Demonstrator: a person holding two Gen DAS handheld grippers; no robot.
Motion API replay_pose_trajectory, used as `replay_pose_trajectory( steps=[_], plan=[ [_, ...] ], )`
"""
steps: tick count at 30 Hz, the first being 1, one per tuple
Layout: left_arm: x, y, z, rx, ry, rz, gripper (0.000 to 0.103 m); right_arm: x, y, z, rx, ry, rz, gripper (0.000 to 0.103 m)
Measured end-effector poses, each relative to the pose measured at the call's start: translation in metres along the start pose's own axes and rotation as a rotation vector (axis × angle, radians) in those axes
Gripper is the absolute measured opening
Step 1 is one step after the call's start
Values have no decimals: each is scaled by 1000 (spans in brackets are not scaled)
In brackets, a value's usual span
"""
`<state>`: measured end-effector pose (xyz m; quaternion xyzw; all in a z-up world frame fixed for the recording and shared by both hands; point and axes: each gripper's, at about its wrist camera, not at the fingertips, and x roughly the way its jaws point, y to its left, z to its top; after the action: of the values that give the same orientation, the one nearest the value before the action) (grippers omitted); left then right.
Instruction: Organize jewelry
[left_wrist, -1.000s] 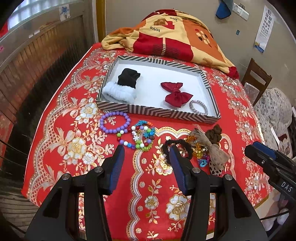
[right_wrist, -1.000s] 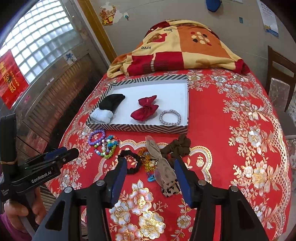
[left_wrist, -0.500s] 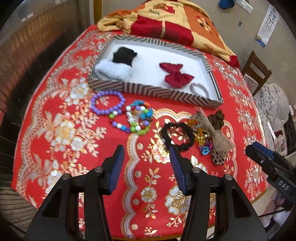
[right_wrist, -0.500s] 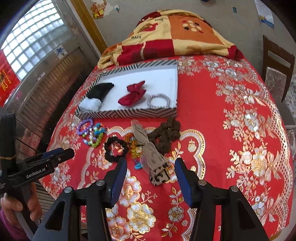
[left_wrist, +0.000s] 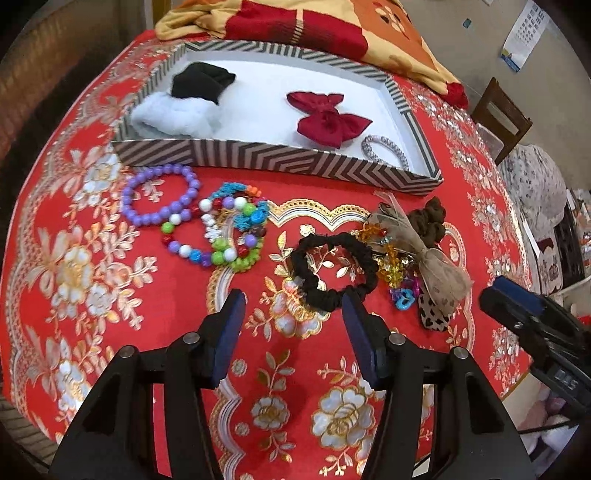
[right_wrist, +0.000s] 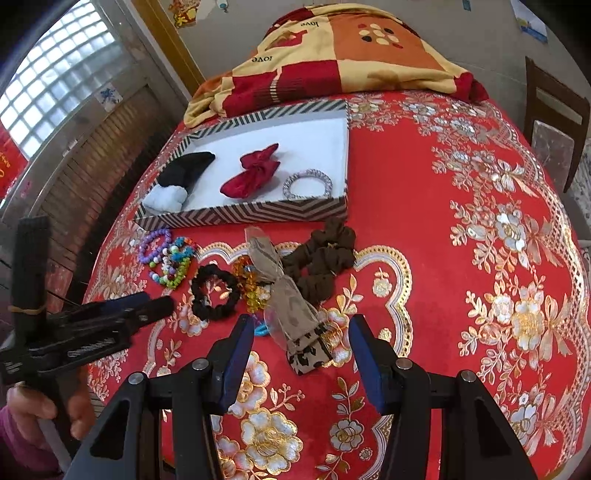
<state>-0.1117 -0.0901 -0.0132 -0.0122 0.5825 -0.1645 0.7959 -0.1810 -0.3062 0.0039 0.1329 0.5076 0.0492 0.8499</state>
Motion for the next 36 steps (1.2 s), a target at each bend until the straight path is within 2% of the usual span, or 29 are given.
replay_pose_trajectory(
  steps=[9,15,24,28,29,30,32,33,36],
  plan=[
    [24,-8,11,37,22,5,54,10,-18,13,49,-9,-16,51],
    [32,-12,17,63,29,20,54,40,-32,33,72,14,-30,51],
    [44,-13,26,85,47,8,54,80,-26,53,73,49,-13,51],
    [45,-16,27,110,39,5,54,90,-18,54,53,38,-26,51],
    [46,-17,28,117,38,1,54,91,-17,54,42,36,-34,46],
    [46,-17,28,123,37,-1,54,91,-15,53,31,32,-45,33],
    [47,-19,29,132,29,-16,40,90,-17,52,30,29,-45,26],
    [47,-19,28,139,29,-17,23,89,-18,51,34,29,-39,25],
    [48,-23,27,167,28,-25,11,75,-20,49,33,5,-37,23]
  ],
)
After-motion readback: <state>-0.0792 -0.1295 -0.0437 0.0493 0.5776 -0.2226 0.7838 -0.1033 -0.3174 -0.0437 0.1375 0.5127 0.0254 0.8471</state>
